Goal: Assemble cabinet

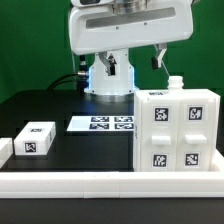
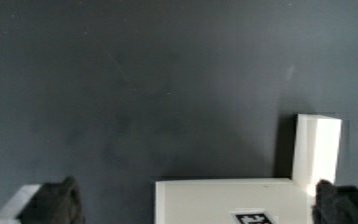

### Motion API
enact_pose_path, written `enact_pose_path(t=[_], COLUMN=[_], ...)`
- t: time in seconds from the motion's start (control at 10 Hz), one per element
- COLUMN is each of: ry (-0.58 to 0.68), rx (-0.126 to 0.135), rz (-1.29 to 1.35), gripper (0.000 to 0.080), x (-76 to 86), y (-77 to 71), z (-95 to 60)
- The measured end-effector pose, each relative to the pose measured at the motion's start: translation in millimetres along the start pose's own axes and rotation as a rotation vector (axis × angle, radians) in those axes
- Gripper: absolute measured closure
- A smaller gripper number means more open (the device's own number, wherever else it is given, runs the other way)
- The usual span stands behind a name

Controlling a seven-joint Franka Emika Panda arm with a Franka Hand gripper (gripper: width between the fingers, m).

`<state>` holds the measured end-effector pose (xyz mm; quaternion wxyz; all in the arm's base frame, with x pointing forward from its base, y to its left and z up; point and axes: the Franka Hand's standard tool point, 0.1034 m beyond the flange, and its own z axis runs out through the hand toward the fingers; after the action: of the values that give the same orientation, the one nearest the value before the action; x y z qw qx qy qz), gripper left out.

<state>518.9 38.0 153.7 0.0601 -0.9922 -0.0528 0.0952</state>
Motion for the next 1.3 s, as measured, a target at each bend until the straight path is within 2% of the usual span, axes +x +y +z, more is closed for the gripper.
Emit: enact_pose_path(t=[0.1, 0.2, 0.3, 0.5, 0.6, 0.8, 1.0, 1.1, 1.3], ry=[0.002, 0.027, 0.033, 0.083, 0.091, 0.089, 0.081, 0.058, 0.086], rx=[0.004, 0.033, 0.029, 0.006, 0.001, 0.001, 0.003, 0.005, -0.048], rz=[0.002, 0.054, 0.09, -0.008, -0.051, -0.04, -0.037, -0.015, -0.044], gripper=[0.0151, 0.0151, 0.0151, 0.0151, 0.0151, 0.0151, 0.0151, 0.0151, 0.0151], x=[-0.3, -4.5, -14.2, -25.0, -26.8, -25.9, -27.5, -29.9, -32.0], y=[2.1, 19.7, 42.7, 94.4, 110.9, 106.9, 110.4, 124.0, 158.3], z=[1.0, 7.6, 15.2, 30.6, 31.7, 32.5, 37.7, 55.9, 79.2])
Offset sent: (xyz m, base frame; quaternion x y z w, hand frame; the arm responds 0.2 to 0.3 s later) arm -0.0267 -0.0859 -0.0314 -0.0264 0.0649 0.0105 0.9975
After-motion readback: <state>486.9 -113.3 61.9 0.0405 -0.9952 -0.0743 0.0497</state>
